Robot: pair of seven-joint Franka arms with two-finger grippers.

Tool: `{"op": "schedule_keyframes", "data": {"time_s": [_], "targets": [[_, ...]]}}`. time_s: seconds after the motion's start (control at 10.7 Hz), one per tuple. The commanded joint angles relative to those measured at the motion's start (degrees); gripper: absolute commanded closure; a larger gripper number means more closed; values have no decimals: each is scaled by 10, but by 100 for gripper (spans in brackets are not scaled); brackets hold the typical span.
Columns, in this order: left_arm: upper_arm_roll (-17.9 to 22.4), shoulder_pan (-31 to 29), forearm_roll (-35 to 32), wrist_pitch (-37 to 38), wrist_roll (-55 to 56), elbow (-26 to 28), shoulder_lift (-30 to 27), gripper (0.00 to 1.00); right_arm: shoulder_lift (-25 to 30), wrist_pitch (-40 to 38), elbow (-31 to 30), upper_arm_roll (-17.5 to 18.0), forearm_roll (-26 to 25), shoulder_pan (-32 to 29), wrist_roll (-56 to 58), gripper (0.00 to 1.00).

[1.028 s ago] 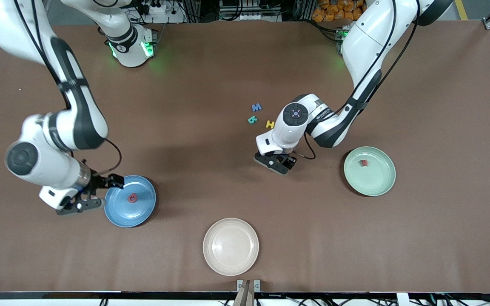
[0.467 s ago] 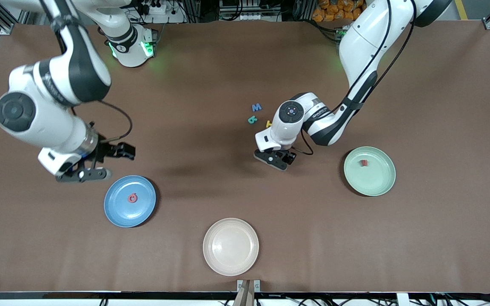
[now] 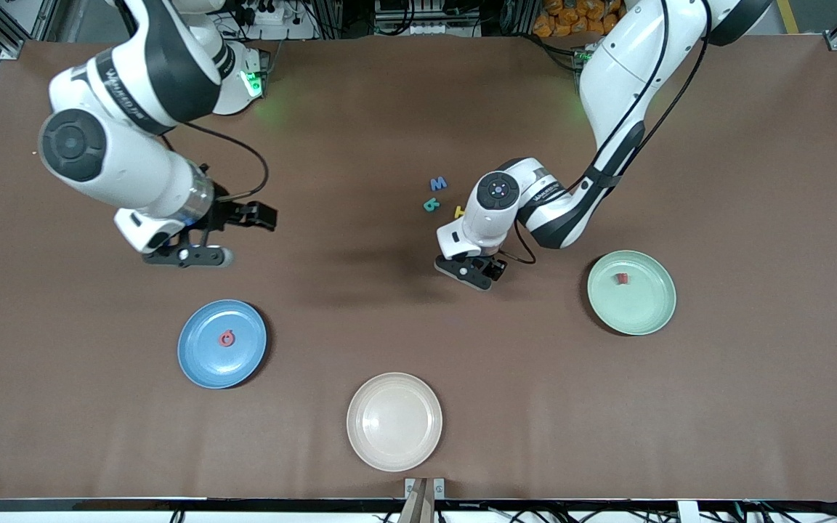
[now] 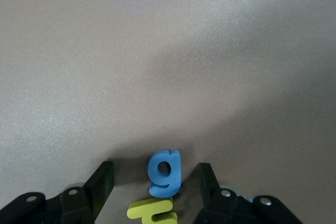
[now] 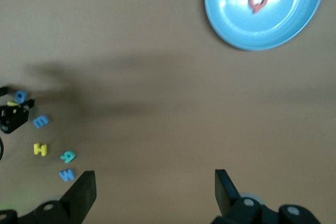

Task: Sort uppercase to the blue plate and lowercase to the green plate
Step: 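Grasp the blue g with the left gripper while the right gripper withdraws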

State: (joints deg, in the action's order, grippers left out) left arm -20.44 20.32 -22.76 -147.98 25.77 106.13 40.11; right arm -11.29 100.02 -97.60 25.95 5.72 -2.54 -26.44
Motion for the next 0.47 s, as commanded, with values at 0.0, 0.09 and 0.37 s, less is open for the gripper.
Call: {"op": "schedule_keyframes", "data": {"time_s": [0.0, 0.09, 0.37], "targets": [[0, 1, -19, -8, 22, 19, -6, 39, 27, 14, -35, 60, 14, -17, -84, 0], [0, 2, -20, -8, 22, 19, -6, 41, 28, 31, -50, 80, 14, -13, -127, 0], [0, 2, -21, -8, 20, 18, -5, 48, 24, 155, -143, 100, 9, 53, -252, 0]]}}
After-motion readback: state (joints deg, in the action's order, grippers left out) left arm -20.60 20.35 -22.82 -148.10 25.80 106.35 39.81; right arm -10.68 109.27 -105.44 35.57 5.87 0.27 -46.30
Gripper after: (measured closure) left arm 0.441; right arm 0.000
